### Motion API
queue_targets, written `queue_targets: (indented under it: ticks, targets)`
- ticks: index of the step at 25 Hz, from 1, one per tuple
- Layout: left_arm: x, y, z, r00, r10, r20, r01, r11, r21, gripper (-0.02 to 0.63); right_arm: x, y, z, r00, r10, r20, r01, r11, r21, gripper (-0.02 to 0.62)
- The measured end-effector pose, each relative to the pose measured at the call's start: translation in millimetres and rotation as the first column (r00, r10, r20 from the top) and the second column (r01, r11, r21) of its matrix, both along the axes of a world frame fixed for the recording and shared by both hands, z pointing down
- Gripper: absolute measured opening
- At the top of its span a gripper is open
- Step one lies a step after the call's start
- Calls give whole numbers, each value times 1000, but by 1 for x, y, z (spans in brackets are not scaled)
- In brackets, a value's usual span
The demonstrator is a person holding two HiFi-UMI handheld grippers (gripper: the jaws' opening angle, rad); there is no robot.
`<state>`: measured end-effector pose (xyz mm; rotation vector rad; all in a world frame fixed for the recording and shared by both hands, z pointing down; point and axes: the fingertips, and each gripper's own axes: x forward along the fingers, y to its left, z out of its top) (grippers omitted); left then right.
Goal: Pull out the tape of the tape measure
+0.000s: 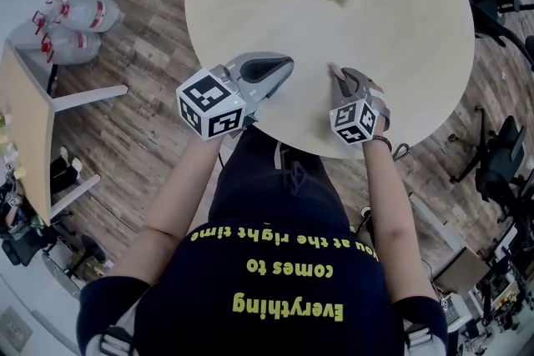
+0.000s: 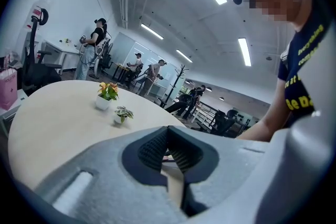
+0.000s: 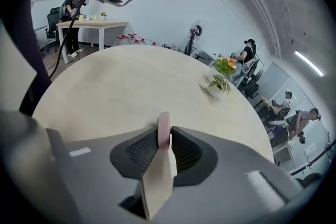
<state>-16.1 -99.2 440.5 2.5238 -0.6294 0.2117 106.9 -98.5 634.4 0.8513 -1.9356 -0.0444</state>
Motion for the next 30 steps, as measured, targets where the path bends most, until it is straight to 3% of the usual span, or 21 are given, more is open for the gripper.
queue_targets:
  ticks: [4,8,20,30]
  targets:
    - [-2,4,2,1000,5,6,-5,1000,-4,3,-1,0,0,1000,21,11,-21,1000,-7,98]
    - [-1,5,1,1000,11,-12,-11,1000,-18,3,-3,2,0,994,80,80,-74,994,-75,108]
    - [-1,10,-1,1000,12,-25,-13,1000,-17,3,-6,14,8,984,116,134,-84,971,-224,206]
    - [-5,6,-6,999,-9,-31,9,1000,0,3,-7,14,-6,979,116,166,-79,973,-217,207]
